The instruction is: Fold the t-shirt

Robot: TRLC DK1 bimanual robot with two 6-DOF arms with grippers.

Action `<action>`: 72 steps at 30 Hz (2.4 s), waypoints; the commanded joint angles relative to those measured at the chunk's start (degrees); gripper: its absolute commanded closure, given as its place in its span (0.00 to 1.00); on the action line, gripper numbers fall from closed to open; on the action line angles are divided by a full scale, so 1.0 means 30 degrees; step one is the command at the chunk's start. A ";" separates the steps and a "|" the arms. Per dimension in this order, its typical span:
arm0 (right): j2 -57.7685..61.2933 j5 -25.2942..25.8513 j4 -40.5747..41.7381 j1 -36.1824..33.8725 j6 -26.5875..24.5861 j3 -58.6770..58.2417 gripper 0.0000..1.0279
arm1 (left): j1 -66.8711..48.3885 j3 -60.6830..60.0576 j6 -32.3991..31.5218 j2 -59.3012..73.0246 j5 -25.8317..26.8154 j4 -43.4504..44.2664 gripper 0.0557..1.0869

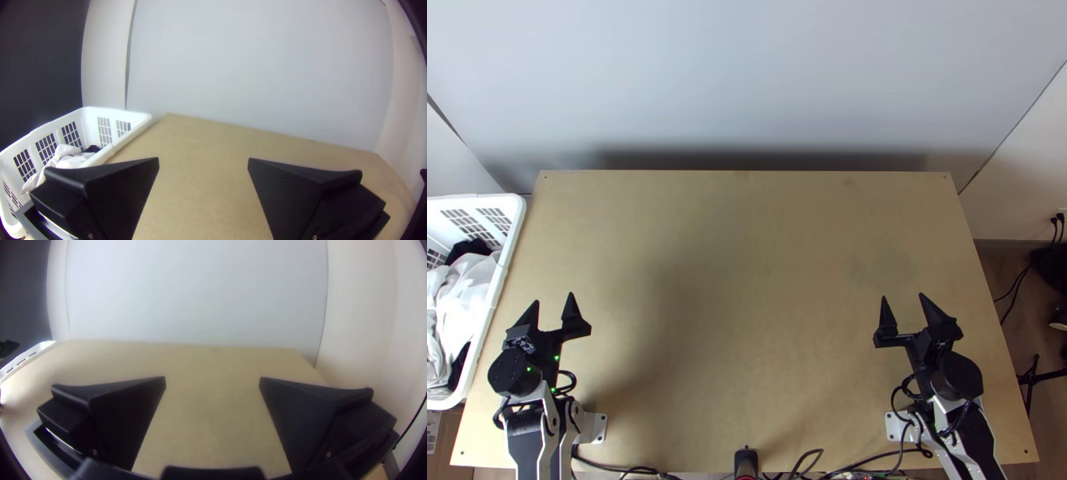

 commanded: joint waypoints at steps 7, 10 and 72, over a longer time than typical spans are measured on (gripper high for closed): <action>-0.0004 0.0048 -0.0002 0.0000 0.0001 -0.0001 0.04 | -0.0600 -0.0010 0.0014 -0.0004 0.0007 0.0070 0.05; -0.0004 0.0019 -0.0002 0.0029 0.0001 -0.0001 0.04 | -0.0366 -0.0010 0.0073 -0.0033 0.0007 0.0099 0.05; 1.6549 0.0136 -1.0519 -0.5039 0.0001 2.0682 0.05 | 1.8911 2.4218 0.0688 3.3688 -0.1077 -0.3739 0.05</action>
